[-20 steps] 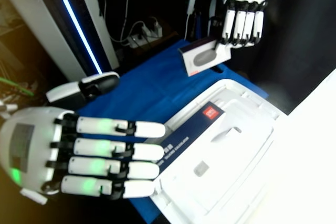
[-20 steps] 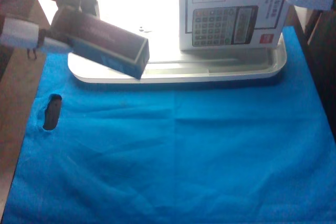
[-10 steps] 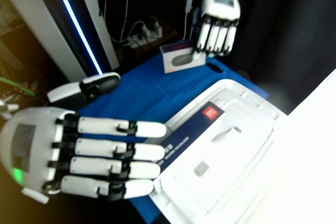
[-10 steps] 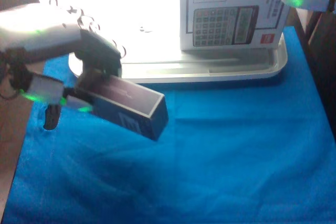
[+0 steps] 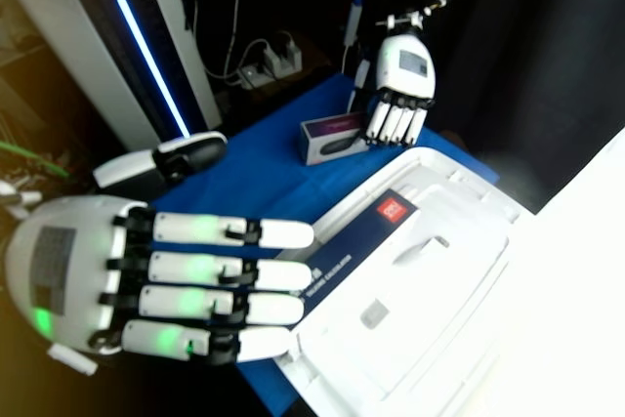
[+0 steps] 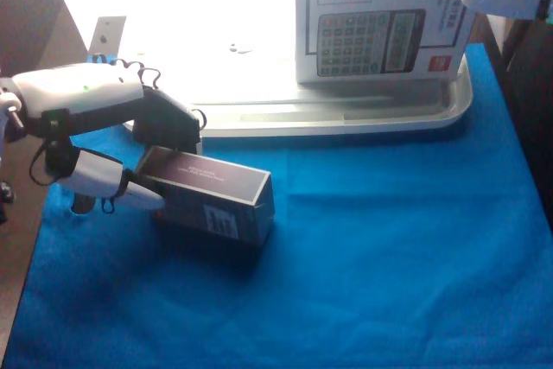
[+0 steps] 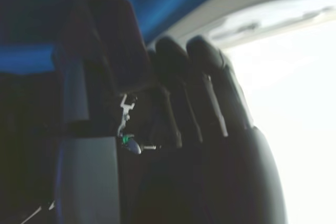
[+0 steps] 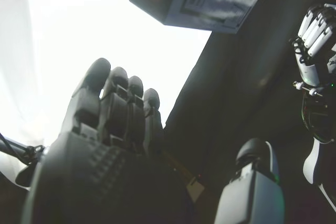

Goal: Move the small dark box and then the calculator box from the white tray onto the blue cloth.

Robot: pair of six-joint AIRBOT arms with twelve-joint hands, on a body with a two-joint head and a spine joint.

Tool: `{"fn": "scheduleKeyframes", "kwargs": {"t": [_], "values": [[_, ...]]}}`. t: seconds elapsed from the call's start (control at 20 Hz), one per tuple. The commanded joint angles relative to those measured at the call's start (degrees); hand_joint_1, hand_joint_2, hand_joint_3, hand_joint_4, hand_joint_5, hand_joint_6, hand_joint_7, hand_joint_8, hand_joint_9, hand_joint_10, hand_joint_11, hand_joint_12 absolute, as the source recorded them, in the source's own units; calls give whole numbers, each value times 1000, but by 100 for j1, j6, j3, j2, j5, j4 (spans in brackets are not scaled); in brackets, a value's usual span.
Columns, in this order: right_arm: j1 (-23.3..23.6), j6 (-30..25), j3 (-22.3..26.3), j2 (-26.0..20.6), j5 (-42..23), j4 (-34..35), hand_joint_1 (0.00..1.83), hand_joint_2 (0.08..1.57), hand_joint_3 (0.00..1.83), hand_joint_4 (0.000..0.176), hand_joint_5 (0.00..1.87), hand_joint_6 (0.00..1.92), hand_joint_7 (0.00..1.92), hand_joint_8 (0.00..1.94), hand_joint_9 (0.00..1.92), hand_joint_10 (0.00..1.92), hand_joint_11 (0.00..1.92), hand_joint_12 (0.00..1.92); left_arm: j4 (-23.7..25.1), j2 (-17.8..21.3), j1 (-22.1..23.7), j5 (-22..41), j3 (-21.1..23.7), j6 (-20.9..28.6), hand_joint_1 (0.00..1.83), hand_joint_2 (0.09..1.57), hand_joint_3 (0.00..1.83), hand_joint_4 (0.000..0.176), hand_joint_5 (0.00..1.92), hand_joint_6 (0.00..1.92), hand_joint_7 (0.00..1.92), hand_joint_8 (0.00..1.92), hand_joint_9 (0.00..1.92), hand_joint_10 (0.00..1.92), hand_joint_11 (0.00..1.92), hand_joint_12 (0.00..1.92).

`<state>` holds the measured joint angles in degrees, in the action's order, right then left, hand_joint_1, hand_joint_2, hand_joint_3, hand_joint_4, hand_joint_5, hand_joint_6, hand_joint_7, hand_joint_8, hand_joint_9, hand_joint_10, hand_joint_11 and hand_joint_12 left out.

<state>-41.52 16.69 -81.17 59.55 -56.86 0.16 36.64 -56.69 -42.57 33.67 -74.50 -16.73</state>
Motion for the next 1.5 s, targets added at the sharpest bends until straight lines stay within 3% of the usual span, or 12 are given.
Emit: {"fn": "scheduleKeyframes", "kwargs": {"t": [0.0,0.15,0.2,0.3,0.55,0.75,0.85,0.9,1.0,1.15,1.25,1.45], "values": [[89,-39,-21,8,-701,178,435,799,0,35,283,0,286,1,253,3,0,611,-40,-55,-20,192,-9,-52,1197,1157,0,0,897,1019,901,1217,742,912,423,1468],[89,-39,-25,24,-701,178,429,792,2,44,281,0,293,0,272,1,0,682,-43,-26,-19,261,12,-43,1068,1164,0,22,859,1150,789,773,708,709,258,1381],[89,-39,-31,27,-701,177,433,799,2,49,276,0,307,3,286,4,10,714,-44,3,-19,291,36,-42,908,930,1,0,644,198,764,297,658,446,147,1204],[89,-39,-38,27,-701,176,435,811,6,57,283,2,317,5,304,10,16,728,-42,40,-19,324,73,-40,924,834,2,0,551,12,716,82,614,224,77,959],[89,-39,-41,27,-701,174,430,797,0,60,268,1,315,2,293,2,23,738,-35,172,-18,481,205,-35,885,757,0,0,382,0,568,0,566,43,187,734],[89,-39,-41,33,-701,174,434,784,0,70,261,1,324,4,308,6,22,740,-34,304,28,607,313,-34,873,706,0,0,456,3,580,7,605,28,157,1170],[89,-39,-54,51,-700,175,430,787,0,66,256,0,331,6,306,4,4,735,-34,417,52,774,444,-31,884,720,2,0,497,11,624,22,676,81,164,1457],[89,-39,-61,57,-699,176,411,784,0,57,249,0,349,5,321,5,0,788,-33,482,64,867,507,-29,868,739,0,0,546,1,671,45,385,1051,206,1693],[89,-39,-96,83,-686,181,462,760,0,62,243,0,348,1,324,2,0,895,-35,640,136,1075,635,-25,864,758,0,0,591,11,574,273,273,1348,278,1741],[91,-39,-191,123,-596,268,533,760,0,73,227,1,336,1,293,0,0,921,-25,776,481,1184,642,-101,814,679,0,7,567,3,370,661,311,1092,253,1531],[142,-57,-286,167,-484,298,560,721,0,78,210,0,350,4,299,0,0,1004,-28,788,762,1113,600,-279,857,706,2,8,453,0,433,385,367,803,240,1322],[378,-422,-753,461,-238,268,599,692,0,87,210,1,372,8,359,20,54,1024,-602,725,1027,1026,445,-988,808,682,0,74,233,0,381,14,397,133,88,1123]]}}
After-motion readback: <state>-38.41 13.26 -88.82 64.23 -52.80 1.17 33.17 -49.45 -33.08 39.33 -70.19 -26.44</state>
